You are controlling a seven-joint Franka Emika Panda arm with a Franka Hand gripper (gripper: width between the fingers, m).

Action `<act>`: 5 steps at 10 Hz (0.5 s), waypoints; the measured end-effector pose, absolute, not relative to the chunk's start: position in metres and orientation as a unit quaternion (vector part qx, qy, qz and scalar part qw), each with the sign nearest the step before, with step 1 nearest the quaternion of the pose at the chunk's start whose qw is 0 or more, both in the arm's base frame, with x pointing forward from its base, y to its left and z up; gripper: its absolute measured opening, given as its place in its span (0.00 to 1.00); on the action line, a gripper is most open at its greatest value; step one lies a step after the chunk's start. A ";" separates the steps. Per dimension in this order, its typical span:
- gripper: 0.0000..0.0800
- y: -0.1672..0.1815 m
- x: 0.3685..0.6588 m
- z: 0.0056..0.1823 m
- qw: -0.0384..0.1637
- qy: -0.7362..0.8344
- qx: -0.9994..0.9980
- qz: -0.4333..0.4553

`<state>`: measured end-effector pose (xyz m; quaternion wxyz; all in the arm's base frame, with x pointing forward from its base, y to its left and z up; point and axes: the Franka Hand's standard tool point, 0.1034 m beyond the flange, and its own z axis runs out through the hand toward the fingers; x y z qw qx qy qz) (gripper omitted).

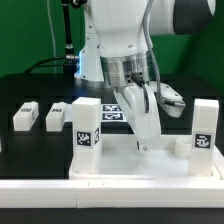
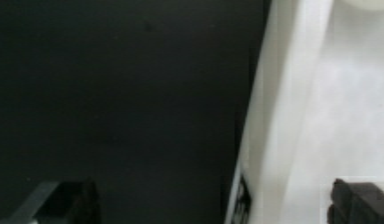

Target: Assemble desk

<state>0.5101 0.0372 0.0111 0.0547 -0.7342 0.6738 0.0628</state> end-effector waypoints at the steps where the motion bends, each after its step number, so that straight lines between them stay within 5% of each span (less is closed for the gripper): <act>1: 0.81 0.042 0.509 0.009 0.051 0.694 -0.715 0.066; 3: 0.81 0.051 0.508 0.008 0.046 0.726 -0.683 0.071; 4: 0.66 0.050 0.508 0.008 0.046 0.721 -0.688 0.070; 5: 0.66 0.050 0.508 0.007 0.046 0.721 -0.688 0.070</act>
Offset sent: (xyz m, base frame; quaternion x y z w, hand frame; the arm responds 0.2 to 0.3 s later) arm 0.0000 0.0000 0.0000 0.0000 0.0000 0.0000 1.0000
